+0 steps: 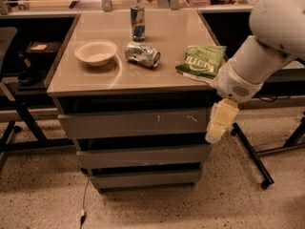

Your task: Open top drawer

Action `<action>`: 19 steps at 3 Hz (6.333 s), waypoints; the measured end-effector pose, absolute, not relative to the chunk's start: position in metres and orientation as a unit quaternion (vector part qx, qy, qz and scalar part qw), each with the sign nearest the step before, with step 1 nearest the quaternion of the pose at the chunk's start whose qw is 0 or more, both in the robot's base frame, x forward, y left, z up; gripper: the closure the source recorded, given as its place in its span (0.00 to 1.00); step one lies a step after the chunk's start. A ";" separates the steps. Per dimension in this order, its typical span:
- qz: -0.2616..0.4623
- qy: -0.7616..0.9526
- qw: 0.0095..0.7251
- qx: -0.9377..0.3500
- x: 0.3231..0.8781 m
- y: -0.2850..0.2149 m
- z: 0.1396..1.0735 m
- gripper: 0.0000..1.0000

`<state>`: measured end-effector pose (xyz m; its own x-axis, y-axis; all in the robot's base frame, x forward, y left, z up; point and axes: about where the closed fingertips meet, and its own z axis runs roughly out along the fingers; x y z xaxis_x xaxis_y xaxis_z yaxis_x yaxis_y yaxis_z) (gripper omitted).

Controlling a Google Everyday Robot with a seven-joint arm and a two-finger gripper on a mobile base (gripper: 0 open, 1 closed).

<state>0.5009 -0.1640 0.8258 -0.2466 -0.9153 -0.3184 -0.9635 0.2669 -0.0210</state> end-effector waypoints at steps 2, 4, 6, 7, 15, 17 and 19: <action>0.116 0.782 0.119 -0.600 0.513 -0.149 0.794 0.00; 0.096 0.791 0.102 -0.595 0.531 -0.137 0.738 0.00; 0.061 0.810 0.091 -0.575 0.562 -0.147 0.696 0.00; 0.051 0.815 0.087 -0.570 0.573 -0.154 0.677 0.00; 0.154 0.822 0.057 -0.546 0.419 -0.159 0.700 0.00; 0.134 0.818 0.071 -0.556 0.442 -0.156 0.706 0.00; 0.131 0.800 0.034 -0.584 0.469 -0.135 0.672 0.00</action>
Offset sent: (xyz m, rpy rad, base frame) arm 0.0104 0.0129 -0.0259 0.0197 0.0450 0.0126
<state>0.4685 -0.1355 0.6721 -0.3150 -0.9263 -0.2068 -0.9440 0.2832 0.1694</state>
